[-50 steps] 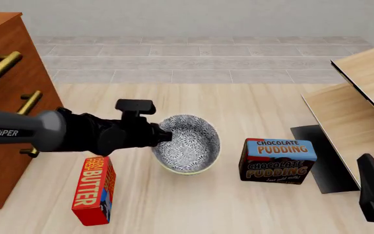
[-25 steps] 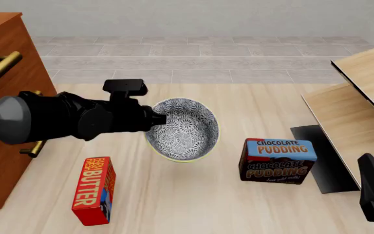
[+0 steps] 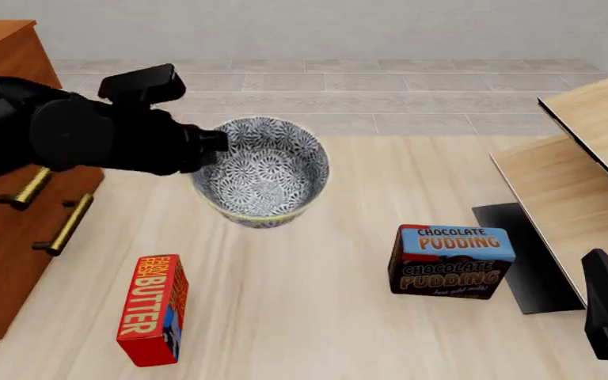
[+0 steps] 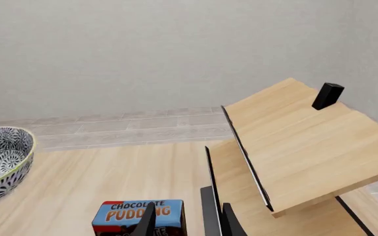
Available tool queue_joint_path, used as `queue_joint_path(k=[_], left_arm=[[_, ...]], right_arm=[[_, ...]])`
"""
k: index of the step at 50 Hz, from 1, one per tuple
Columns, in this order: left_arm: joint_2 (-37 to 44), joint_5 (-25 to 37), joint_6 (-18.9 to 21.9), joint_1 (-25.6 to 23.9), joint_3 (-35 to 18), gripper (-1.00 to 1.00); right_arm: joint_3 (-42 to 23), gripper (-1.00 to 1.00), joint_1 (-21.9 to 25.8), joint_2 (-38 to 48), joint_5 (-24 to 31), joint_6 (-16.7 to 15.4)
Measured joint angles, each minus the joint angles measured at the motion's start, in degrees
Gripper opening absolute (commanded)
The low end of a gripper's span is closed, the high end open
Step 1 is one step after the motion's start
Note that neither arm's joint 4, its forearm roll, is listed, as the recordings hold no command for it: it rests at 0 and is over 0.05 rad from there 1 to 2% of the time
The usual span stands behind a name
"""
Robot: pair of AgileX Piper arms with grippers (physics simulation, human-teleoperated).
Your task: Close the top drawer of the cabinet and put the bowl on top of it.
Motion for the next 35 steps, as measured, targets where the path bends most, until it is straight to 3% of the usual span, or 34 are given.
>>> queue_joint_path(k=[19, 35], left_arm=[[-6.12, 13.94, -7.18, 1.76, -7.45, -1.00], [-8.50, 24.18, -14.59, 6.71, -14.42, -1.00]], right_arm=[[-0.06, 1.00, 0.39, 0.00, 0.18, -0.47], [0.04, 1.00, 0.75, 0.00, 0.16, -0.93]])
